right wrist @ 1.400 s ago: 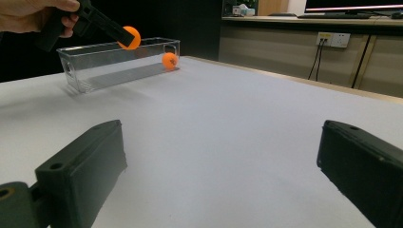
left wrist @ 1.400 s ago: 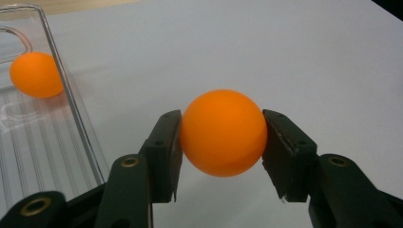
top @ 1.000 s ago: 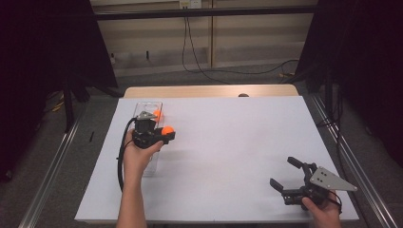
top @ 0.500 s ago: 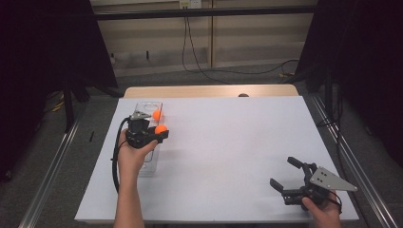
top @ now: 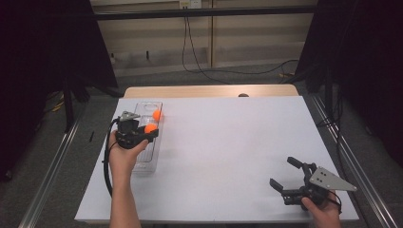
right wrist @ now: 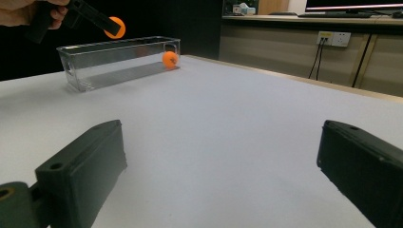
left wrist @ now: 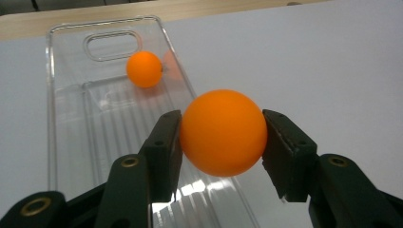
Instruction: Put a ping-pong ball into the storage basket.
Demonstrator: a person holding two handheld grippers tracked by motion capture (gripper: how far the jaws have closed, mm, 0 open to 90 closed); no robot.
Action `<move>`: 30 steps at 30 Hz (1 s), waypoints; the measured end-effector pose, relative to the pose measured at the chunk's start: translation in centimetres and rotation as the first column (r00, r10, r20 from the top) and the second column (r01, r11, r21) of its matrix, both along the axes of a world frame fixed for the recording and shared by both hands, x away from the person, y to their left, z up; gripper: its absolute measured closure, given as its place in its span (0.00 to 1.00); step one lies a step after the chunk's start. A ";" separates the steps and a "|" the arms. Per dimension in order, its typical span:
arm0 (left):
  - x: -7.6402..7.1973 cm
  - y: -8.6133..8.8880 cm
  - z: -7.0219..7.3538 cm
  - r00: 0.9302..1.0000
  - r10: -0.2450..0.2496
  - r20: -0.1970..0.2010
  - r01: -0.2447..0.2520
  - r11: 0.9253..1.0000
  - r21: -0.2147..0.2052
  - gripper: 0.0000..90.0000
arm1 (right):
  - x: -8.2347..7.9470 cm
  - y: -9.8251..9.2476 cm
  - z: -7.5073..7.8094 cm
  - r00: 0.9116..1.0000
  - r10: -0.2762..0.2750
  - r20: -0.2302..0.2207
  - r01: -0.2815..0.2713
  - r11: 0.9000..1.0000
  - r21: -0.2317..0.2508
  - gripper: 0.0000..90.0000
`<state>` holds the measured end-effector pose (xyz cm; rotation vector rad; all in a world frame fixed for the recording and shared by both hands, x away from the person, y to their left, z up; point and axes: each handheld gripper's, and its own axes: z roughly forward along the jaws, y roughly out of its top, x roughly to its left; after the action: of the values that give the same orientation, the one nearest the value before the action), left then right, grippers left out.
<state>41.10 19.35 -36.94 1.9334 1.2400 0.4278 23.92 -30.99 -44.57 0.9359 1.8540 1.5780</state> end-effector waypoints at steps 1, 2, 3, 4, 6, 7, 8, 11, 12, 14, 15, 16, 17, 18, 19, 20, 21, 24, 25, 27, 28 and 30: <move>0.0 0.1 -0.1 1.000 0.004 -0.001 -0.004 1.000 0.002 0.56 | 0.0 0.0 0.0 1.000 0.001 -0.001 -0.001 1.000 0.000 0.02; 0.0 0.3 -0.1 1.000 0.011 0.000 -0.011 1.000 0.006 0.56 | 0.0 0.0 0.0 1.000 0.001 0.000 -0.001 1.000 0.000 0.02; 0.1 0.4 -0.2 1.000 0.017 -0.002 -0.017 1.000 0.016 0.56 | 0.0 0.0 0.0 1.000 0.001 0.000 -0.001 1.000 -0.001 0.02; 0.1 0.5 -0.3 1.000 0.025 0.001 -0.025 1.000 0.015 0.56 | 0.0 0.0 0.0 1.000 0.001 0.000 -0.001 1.000 0.000 0.02; 0.1 0.7 -0.4 0.999 0.037 0.002 -0.037 0.999 0.020 0.56 | 0.0 0.0 0.0 1.000 0.000 -0.001 0.000 1.000 0.001 0.02; 0.1 0.8 -0.6 0.999 0.048 0.004 -0.048 0.999 0.025 0.56 | 0.0 0.0 0.0 1.000 0.000 0.000 0.000 1.000 0.003 0.02; 0.2 0.9 -0.7 0.999 0.051 0.002 -0.051 0.998 0.029 0.56 | 0.0 0.0 0.0 1.000 0.000 -0.001 0.000 1.000 0.003 0.02; 0.3 1.2 -1.1 0.997 0.076 0.011 -0.076 0.996 0.036 0.56 | 0.0 0.0 0.0 1.000 0.000 -0.001 0.000 1.000 0.003 0.02; 0.4 1.2 -1.2 0.996 0.087 0.012 -0.087 0.996 0.032 0.53 | 0.0 0.0 0.0 1.000 -0.001 -0.001 0.001 1.000 0.004 0.02; 0.4 1.4 -1.4 0.995 0.098 0.016 -0.098 0.995 0.028 0.49 | 0.0 0.0 0.0 1.000 -0.002 -0.001 0.002 1.000 0.000 0.02; 0.4 1.5 -1.4 0.995 0.096 0.021 -0.096 0.995 0.017 0.49 | 0.0 0.0 0.0 1.000 -0.003 -0.002 0.003 1.000 0.003 0.02; 0.4 1.5 -1.4 0.995 0.097 0.023 -0.097 0.995 0.002 0.48 | 0.0 -0.1 0.1 1.000 -0.003 -0.001 0.003 1.000 0.005 0.02; 0.3 1.5 -1.3 0.995 0.099 0.030 -0.099 0.995 -0.004 0.46 | -0.1 -0.1 0.1 1.000 -0.003 -0.001 0.003 1.000 0.006 0.02; 0.2 1.5 -1.2 0.994 0.099 0.035 -0.099 0.995 -0.004 0.44 | -0.1 -0.1 0.1 1.000 -0.003 -0.001 0.003 1.000 0.005 0.02; 0.2 1.5 -1.2 0.994 0.099 0.038 -0.099 0.995 -0.006 0.42 | -0.1 -0.1 0.1 1.000 -0.005 -0.001 0.005 1.000 0.004 0.02; 0.1 1.5 -1.1 0.994 0.103 0.040 -0.103 0.995 -0.003 0.39 | 0.0 -0.2 0.0 1.000 -0.006 -0.001 0.006 1.000 0.005 0.02; 0.0 1.5 -1.0 0.993 0.106 0.045 -0.106 0.994 -0.001 0.38 | 0.0 -0.2 0.0 1.000 -0.006 -0.001 0.006 1.000 0.005 0.02; -0.5 1.6 -0.7 0.992 0.112 0.059 -0.111 0.994 -0.014 0.34 | -0.1 -0.2 0.0 1.000 -0.006 0.000 0.006 1.000 0.004 0.02; -0.7 1.6 -0.7 0.991 0.114 0.062 -0.114 0.993 -0.006 0.32 | -0.1 -0.2 0.0 1.000 -0.006 0.001 0.006 1.000 0.003 0.02; -1.1 1.6 -0.6 0.991 0.101 0.084 -0.100 0.995 -0.014 0.29 | -0.1 -0.2 0.0 1.000 -0.011 -0.001 0.011 1.000 0.010 0.02; -1.3 1.7 -0.7 0.991 0.100 0.087 -0.098 0.995 -0.029 0.30 | 0.0 -0.2 0.0 1.000 -0.010 -0.001 0.010 1.000 0.006 0.02; -1.8 1.8 -0.8 0.990 0.100 0.099 -0.096 0.995 -0.040 0.27 | -0.1 -0.2 0.0 1.000 -0.011 -0.003 0.011 1.000 0.009 0.02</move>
<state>39.31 21.12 -37.70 1.8046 1.2722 0.5440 23.86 -31.18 -44.54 0.9509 1.8419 1.5805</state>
